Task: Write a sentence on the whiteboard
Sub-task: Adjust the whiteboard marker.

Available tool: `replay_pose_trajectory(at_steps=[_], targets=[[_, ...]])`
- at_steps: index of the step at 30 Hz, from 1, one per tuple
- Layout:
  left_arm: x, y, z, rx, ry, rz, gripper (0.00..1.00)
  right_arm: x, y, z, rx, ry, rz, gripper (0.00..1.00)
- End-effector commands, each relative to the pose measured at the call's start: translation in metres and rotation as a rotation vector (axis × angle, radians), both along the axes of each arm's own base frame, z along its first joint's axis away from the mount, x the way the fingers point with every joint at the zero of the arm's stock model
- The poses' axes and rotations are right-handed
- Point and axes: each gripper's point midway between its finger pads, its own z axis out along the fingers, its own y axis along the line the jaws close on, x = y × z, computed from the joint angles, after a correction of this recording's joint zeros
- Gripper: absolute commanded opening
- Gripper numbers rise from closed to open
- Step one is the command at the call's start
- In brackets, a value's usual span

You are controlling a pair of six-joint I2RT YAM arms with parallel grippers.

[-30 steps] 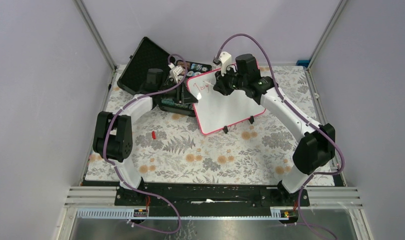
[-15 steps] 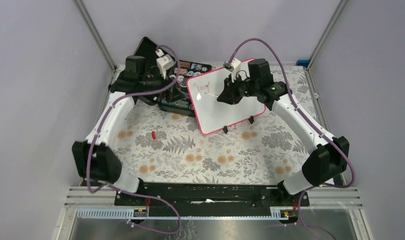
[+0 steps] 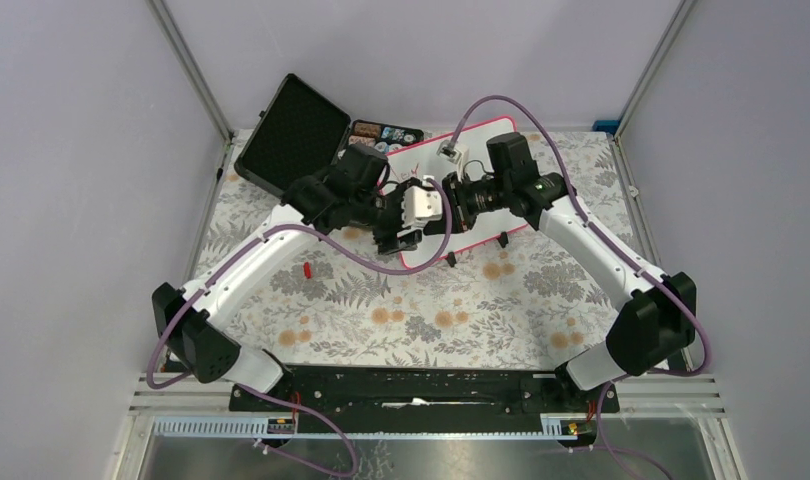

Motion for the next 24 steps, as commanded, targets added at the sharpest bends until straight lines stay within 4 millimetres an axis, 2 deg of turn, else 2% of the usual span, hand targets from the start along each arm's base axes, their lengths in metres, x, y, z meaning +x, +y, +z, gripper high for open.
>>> replay_pose_trajectory(at_steps=[1,2,5,7,8,9,10,11,13,15,18,19,21,22,24], targets=[[0.011,0.007,0.002,0.066,-0.111,0.001,0.61,-0.029,0.003,0.021,0.065,0.026,0.076,0.00],[0.009,0.006,-0.001,0.074,-0.115,-0.009,0.55,-0.029,0.002,0.021,0.065,0.025,0.077,0.00],[0.005,0.001,-0.004,0.079,-0.126,-0.023,0.28,-0.030,0.002,0.022,0.064,0.026,0.073,0.00],[0.002,-0.004,-0.004,0.056,-0.105,-0.016,0.06,-0.028,0.002,0.023,0.061,0.029,0.064,0.05],[0.002,-0.006,-0.005,0.042,-0.090,-0.005,0.00,-0.028,0.002,0.023,0.062,0.027,0.063,0.07],[0.002,-0.007,-0.005,0.026,-0.078,0.013,0.00,-0.027,0.002,0.024,0.064,0.027,0.060,0.12],[0.003,-0.007,-0.005,0.010,-0.071,0.039,0.00,-0.027,0.002,0.026,0.067,0.023,0.056,0.26],[0.007,-0.007,-0.002,-0.011,-0.066,0.070,0.00,-0.025,0.001,0.027,0.067,0.017,0.050,0.35],[0.012,-0.003,0.001,-0.055,-0.023,0.110,0.00,-0.021,-0.002,0.029,0.064,0.008,0.028,0.38],[0.014,0.001,0.005,-0.092,0.006,0.138,0.00,-0.017,-0.005,0.030,0.059,-0.006,0.008,0.35],[0.014,0.002,0.008,-0.113,0.016,0.147,0.00,-0.015,-0.006,0.032,0.054,-0.020,-0.008,0.22],[0.014,0.000,0.009,-0.122,0.029,0.151,0.00,-0.014,-0.006,0.033,0.056,-0.018,-0.011,0.21],[0.013,-0.002,0.011,-0.139,0.052,0.152,0.00,-0.015,-0.005,0.036,0.066,-0.013,-0.008,0.30],[0.012,-0.003,0.011,-0.143,0.057,0.147,0.00,-0.015,-0.005,0.037,0.070,-0.016,-0.008,0.30],[0.012,-0.003,0.012,-0.147,0.057,0.151,0.00,-0.014,-0.006,0.040,0.074,-0.031,-0.017,0.14]])
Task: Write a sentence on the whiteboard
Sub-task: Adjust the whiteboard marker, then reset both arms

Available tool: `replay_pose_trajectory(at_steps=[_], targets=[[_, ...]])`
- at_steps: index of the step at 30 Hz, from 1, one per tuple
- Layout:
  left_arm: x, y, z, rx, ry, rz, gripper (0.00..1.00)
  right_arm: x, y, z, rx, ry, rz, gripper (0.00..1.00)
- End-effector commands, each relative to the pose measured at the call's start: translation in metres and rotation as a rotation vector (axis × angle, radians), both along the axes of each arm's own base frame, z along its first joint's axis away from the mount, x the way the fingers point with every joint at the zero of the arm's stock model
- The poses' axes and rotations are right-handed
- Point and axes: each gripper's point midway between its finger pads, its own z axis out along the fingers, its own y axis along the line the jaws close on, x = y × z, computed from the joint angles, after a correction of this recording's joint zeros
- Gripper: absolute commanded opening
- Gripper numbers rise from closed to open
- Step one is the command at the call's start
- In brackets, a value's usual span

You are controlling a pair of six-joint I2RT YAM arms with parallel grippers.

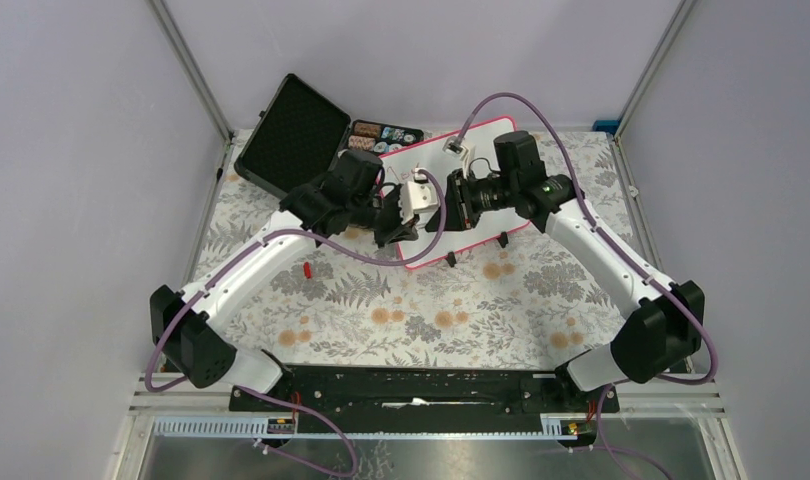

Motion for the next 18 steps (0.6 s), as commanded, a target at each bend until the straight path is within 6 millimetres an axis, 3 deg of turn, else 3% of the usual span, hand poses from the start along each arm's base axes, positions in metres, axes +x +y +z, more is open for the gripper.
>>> replay_pose_trajectory(at_steps=[1,2,3,6,8,9,13,15,18], targets=[[0.012,-0.001,0.027,-0.088,-0.043,0.057,0.00,-0.008,-0.003,0.029,0.045,-0.048,-0.005,0.04],[0.012,0.000,0.027,-0.087,-0.042,0.062,0.02,-0.007,-0.003,0.030,0.043,-0.053,-0.012,0.00],[0.014,0.001,0.028,-0.092,-0.031,0.081,0.14,-0.005,-0.005,0.031,0.042,-0.059,-0.022,0.00],[0.025,0.016,0.040,-0.175,0.062,0.167,0.62,0.011,-0.020,0.037,0.051,-0.062,-0.082,0.00],[0.040,0.039,0.058,-0.271,0.115,0.262,0.94,0.022,-0.035,0.043,0.063,-0.072,-0.127,0.00],[0.047,0.051,0.065,-0.313,0.142,0.308,0.98,0.027,-0.043,0.046,0.068,-0.080,-0.149,0.00],[0.077,0.116,0.086,-0.452,0.226,0.528,0.99,0.044,-0.081,0.057,0.097,-0.086,-0.245,0.00],[0.087,0.150,0.082,-0.465,0.257,0.627,0.99,0.049,-0.100,0.054,0.095,-0.088,-0.293,0.00],[0.095,0.196,0.062,-0.454,0.322,0.783,0.99,0.049,-0.125,0.031,0.059,-0.061,-0.338,0.00]])
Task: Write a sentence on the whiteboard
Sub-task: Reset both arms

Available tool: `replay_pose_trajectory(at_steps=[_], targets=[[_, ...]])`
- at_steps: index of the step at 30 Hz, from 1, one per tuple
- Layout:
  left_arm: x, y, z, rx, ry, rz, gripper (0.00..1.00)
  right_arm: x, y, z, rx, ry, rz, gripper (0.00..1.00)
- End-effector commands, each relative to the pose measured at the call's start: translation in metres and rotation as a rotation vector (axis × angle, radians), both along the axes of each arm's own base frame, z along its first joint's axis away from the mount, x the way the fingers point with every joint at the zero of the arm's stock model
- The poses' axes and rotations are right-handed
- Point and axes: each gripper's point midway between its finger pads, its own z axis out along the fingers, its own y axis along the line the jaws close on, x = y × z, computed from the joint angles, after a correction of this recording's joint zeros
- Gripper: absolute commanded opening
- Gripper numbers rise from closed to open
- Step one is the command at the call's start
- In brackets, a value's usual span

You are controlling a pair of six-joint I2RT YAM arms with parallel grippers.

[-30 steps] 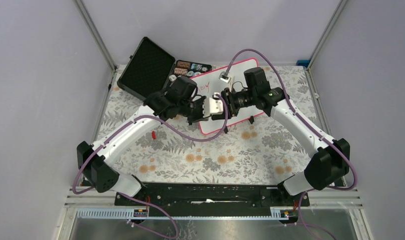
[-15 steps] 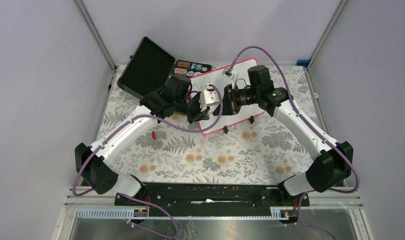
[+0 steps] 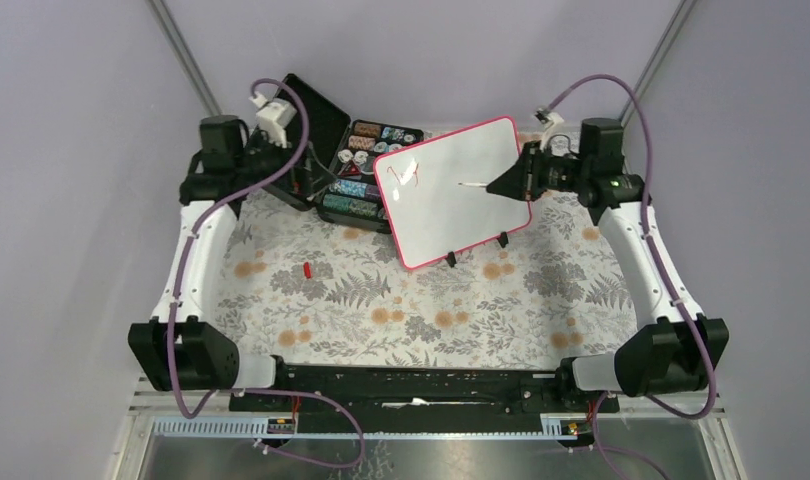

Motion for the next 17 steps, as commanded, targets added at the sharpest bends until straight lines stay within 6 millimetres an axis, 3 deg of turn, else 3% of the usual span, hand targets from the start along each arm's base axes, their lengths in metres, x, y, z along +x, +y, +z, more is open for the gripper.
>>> replay_pose_trajectory(at_steps=[1,4,7,11,17], targets=[[-0.009,0.041,-0.003,-0.103,0.116,0.109,0.99,-0.015,-0.027,-0.013,-0.016,0.009,-0.022,0.00],[-0.019,0.077,-0.028,-0.126,0.180,0.200,0.99,-0.022,-0.040,-0.041,-0.056,0.035,-0.052,0.00],[-0.026,0.100,-0.046,-0.099,0.189,0.304,0.99,-0.029,-0.044,-0.054,-0.079,0.039,-0.078,0.00],[-0.033,0.108,-0.061,-0.072,0.191,0.356,0.99,-0.033,-0.045,-0.064,-0.077,0.055,-0.092,0.00],[-0.030,0.110,-0.066,-0.080,0.201,0.380,0.99,-0.039,-0.047,-0.081,-0.105,0.082,-0.088,0.00]])
